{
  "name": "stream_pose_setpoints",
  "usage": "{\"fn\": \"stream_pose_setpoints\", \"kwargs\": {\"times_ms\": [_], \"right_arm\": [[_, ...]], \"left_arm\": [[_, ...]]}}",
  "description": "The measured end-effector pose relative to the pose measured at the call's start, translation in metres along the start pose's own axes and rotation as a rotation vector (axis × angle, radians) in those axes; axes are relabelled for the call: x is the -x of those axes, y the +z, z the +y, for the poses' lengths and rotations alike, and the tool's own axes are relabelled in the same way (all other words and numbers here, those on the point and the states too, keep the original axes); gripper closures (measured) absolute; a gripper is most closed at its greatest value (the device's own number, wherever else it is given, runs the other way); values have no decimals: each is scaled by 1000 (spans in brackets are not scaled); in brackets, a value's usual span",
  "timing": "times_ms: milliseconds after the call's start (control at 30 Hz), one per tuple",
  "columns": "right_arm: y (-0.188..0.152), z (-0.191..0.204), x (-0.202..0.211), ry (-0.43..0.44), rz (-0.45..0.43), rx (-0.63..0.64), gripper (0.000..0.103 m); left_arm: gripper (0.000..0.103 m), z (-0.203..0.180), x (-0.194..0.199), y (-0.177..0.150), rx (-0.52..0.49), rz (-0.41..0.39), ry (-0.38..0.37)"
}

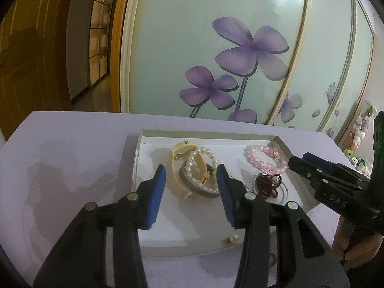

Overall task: Organize jewelry
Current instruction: 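Lower the right tool's pearl earring into the tray and open it, then move the left tool to the silver ring and close on it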

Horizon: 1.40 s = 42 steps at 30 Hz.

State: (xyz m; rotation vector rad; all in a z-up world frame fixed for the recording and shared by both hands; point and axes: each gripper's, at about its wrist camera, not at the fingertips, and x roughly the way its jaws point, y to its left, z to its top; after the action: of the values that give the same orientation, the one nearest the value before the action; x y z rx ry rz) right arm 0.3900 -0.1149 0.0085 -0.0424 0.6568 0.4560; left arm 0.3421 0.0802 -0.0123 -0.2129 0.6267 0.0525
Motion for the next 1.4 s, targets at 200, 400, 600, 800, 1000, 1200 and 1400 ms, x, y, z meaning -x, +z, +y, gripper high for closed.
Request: {"fn": "stream_pose_setpoints", "kwargs": {"times_ms": [200,400,600,800,1000,1200,1400], "right_arm": [[-8,-3,23,-7,-12,-3,56],[-21,-11,48,-19,-23,-19,56],[-40,-27,78,-30,-23,-54,51],[-62,-39,103,-51,-28,-78,50],[-75,-50,119,-58,-30,-96,49],[-79,-57,124,-55,-33,-101,48],[-80,-55,119,-43,-27,-98,47]], "left_arm": [[56,-10,17,-7,-19,-4,-2],[53,-24,36,-14,-43,-9,-14],[52,-41,54,-30,-62,13,-57],[52,-70,57,-65,-99,107,-128],[53,-98,33,-91,-149,216,-127],[56,-104,10,-100,-138,264,-82],[63,-108,-1,-94,-127,263,-51]]}}
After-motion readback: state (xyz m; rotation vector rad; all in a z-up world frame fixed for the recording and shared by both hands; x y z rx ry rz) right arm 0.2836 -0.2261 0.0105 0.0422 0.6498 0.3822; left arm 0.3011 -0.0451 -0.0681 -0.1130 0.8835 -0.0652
